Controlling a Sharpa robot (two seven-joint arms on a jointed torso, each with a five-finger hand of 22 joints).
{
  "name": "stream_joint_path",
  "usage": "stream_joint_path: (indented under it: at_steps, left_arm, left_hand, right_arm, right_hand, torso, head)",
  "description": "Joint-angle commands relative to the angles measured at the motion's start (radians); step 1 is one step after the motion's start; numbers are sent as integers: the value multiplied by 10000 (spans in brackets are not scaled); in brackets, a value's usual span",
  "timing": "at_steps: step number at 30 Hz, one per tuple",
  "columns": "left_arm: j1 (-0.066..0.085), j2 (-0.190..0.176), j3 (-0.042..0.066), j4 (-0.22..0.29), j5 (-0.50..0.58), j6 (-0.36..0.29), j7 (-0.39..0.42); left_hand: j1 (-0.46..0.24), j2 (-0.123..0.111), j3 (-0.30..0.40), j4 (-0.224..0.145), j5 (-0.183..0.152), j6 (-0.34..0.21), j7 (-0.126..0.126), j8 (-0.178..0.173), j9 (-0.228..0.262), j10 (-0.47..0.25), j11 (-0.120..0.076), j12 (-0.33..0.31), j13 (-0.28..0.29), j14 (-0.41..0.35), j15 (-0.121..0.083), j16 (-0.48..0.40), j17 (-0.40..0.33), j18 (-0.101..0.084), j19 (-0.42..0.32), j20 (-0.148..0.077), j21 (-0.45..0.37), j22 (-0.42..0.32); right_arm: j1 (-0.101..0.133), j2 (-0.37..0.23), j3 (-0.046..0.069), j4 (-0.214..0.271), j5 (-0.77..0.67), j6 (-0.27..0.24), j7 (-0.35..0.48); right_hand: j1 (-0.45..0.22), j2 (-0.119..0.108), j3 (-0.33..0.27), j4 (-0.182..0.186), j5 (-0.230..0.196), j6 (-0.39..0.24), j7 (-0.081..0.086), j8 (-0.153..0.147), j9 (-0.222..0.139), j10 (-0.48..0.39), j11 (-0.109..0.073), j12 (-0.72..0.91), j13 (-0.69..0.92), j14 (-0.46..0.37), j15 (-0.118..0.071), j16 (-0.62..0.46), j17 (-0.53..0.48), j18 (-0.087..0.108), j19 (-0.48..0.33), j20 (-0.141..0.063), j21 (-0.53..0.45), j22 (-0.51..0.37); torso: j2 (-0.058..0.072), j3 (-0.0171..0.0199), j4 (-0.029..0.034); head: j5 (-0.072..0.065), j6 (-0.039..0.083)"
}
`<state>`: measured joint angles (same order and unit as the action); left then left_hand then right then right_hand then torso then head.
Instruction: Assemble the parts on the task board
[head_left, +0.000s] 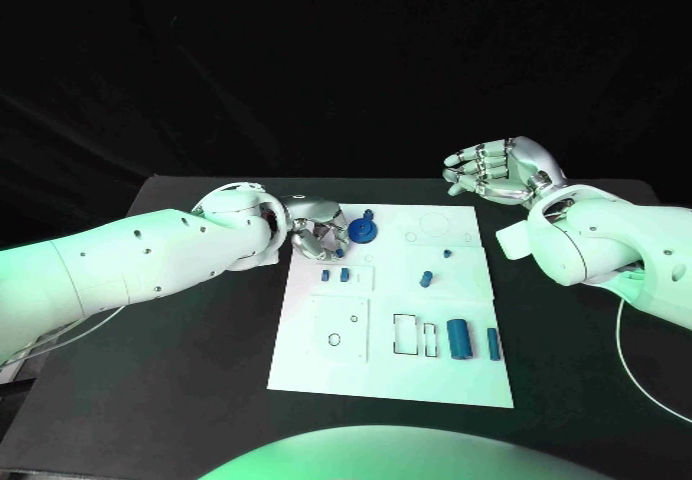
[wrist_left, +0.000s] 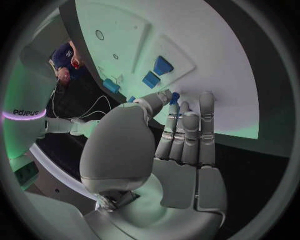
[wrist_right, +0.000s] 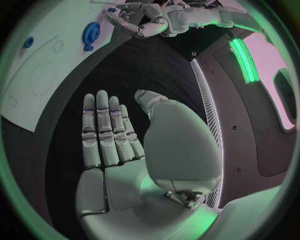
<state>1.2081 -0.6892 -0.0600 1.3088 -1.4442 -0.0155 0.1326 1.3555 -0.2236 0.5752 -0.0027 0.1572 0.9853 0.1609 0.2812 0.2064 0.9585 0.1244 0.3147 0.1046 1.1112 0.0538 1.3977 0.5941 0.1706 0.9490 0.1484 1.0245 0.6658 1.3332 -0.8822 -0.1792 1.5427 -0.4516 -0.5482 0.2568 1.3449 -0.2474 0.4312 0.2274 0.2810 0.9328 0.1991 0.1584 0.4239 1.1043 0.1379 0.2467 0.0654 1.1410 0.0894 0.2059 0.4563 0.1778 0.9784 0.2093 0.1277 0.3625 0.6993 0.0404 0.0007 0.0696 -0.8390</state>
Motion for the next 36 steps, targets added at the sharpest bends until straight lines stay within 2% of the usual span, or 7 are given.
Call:
stream_joint_path:
  at_steps: [1,6,21,27,30,31,36]
  left_arm:
    - [-2,4,5,15,85,141,132]
    - [-2,1,5,10,95,194,182]
    - [-3,-20,5,5,141,1,293]
    - [-15,-107,25,118,359,-175,451]
    - [-36,-295,131,306,1074,-429,663]
    - [-39,-357,170,357,1242,-497,724]
    - [-41,-766,392,585,2784,-716,1039]
  left_hand:
    - [29,40,-29,-26,-9,-51,-20,-69,-23,-79,24,61,22,-74,18,-58,-46,142,-49,26,-25,-3]
    - [-28,-67,-158,-25,-18,-277,-192,-286,-100,-320,119,97,48,-391,100,-184,-538,131,-114,86,-74,-27]
    - [-18,-106,-273,-34,-9,-455,-203,-460,-163,-506,159,141,70,-503,138,-200,-700,137,-135,131,-100,-45]
    - [-15,-101,-277,-33,-7,-460,-206,-468,-166,-516,161,143,71,-500,141,-197,-692,137,-135,133,-101,-46]
    - [-13,-98,-277,-34,-6,-464,-208,-471,-167,-517,162,145,72,-479,141,-188,-650,137,-134,134,-100,-46]
    - [38,-49,-280,-43,19,-480,-168,-514,-182,-684,193,106,43,-923,162,-408,-1434,137,-186,149,-150,-72]
    - [211,39,-338,-111,37,-449,-17,-611,-219,-1128,272,5,-83,-1123,223,-657,-1662,141,-322,200,-282,-144]
  right_arm:
    - [-7,12,1,1,-99,132,27]
    - [-10,20,1,-1,-99,130,33]
    - [-33,45,1,-64,-113,169,-4]
    - [-37,13,1,-161,-633,575,-275]
    - [-37,-47,1,-245,-1424,916,-576]
    - [-36,-65,1,-260,-1582,983,-650]
    - [-31,-151,2,-299,-2582,1445,-1089]
  right_hand:
    - [-102,-14,56,-25,-26,20,55,-43,-13,58,15,-65,-13,-43,56,-61,-15,45,-10,36,-41,-18]
    - [-102,-14,56,-25,-26,20,55,-43,-13,58,15,-65,-13,-43,56,-61,-15,45,-10,36,-41,-18]
    - [-104,-30,60,-61,-25,-9,72,-61,-34,17,35,-119,-19,-90,78,-117,-37,39,-36,50,-77,-58]
    - [74,-12,178,-252,-12,-20,94,-71,-63,-90,60,-252,-25,-58,82,-162,-57,50,-13,59,-100,-114]
    - [419,-11,456,-675,-524,78,24,-39,-95,81,-42,-359,-18,771,-156,198,103,73,611,-171,252,-5]
    - [443,-49,486,-785,-615,69,1,-66,-122,155,-86,-371,-12,1113,-247,387,209,67,863,-278,431,80]
    - [524,-43,508,-1204,-627,277,-139,-67,-183,487,-272,-375,4,2188,-582,1193,755,49,1683,-681,1253,583]
  torso:
    - [2,5,2]
    - [1,3,-3]
    - [0,5,-4]
    - [2,4,-9]
    - [-8,-2,-14]
    - [-15,-3,-15]
    - [-41,15,3]
  head:
    - [-3,-3]
    - [2,6]
    - [20,30]
    - [32,39]
    - [44,60]
    - [59,63]
    - [13,108]
